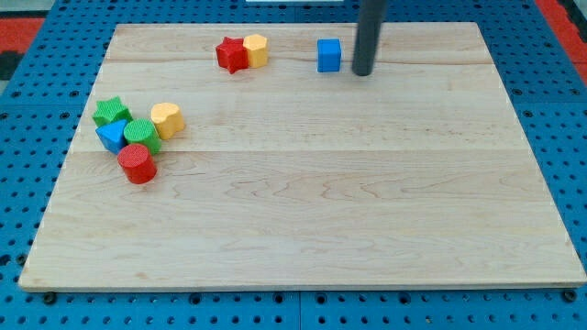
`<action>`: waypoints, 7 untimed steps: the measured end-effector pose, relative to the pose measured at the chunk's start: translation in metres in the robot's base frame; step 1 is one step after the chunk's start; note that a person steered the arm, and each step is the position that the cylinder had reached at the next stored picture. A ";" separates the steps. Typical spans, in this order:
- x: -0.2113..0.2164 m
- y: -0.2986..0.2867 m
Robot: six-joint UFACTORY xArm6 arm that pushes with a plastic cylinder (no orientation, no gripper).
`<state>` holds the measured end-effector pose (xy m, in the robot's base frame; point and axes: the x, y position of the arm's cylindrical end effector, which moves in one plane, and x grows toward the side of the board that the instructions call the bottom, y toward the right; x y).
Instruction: Move the blue cube to the right of the yellow hexagon
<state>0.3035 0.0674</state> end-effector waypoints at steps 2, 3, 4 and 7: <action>0.005 -0.056; 0.015 -0.014; 0.023 0.014; -0.028 0.037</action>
<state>0.2752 0.1049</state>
